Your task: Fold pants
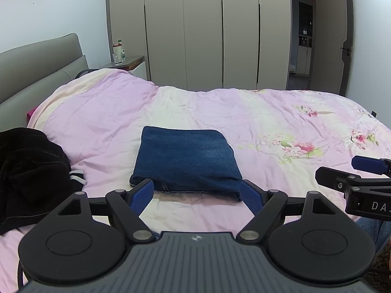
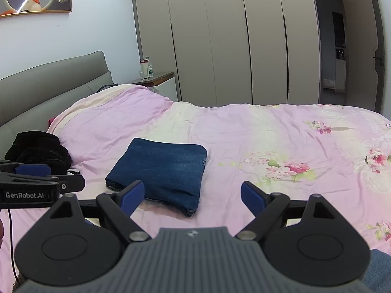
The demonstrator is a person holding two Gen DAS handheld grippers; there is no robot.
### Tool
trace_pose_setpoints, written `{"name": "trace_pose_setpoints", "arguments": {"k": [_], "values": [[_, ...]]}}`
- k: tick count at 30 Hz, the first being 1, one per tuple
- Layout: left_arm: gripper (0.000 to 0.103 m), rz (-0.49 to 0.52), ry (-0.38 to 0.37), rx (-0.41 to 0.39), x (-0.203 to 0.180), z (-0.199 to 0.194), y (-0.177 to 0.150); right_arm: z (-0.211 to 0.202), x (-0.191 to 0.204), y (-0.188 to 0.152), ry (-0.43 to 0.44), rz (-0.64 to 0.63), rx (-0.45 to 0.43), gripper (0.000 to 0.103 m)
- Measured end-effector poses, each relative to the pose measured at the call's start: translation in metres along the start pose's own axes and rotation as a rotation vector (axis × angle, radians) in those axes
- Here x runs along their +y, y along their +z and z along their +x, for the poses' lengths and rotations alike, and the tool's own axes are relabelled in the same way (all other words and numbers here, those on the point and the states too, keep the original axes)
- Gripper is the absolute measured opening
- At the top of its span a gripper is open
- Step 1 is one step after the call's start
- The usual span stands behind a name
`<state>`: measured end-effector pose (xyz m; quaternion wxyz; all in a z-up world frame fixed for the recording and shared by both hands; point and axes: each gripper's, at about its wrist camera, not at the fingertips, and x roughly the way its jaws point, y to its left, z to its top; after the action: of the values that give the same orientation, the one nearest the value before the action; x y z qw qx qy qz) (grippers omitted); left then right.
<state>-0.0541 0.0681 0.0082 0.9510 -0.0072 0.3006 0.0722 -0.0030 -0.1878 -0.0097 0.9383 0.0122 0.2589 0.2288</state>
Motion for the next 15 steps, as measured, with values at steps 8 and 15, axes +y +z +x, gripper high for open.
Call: {"name": "trace_pose_setpoints", "arguments": {"k": [8,15], "values": [[0.094,0.010,-0.008,-0.005,0.0021,-0.0010,0.0008,-0.0003,-0.0006,0.0003,-0.001,0.000,-0.001,0.083],[0.094,0.014,-0.009,-0.005,0.0022,-0.0011,0.0004,-0.0002,-0.0011,0.0002,-0.001,-0.001,-0.002,0.083]]}}
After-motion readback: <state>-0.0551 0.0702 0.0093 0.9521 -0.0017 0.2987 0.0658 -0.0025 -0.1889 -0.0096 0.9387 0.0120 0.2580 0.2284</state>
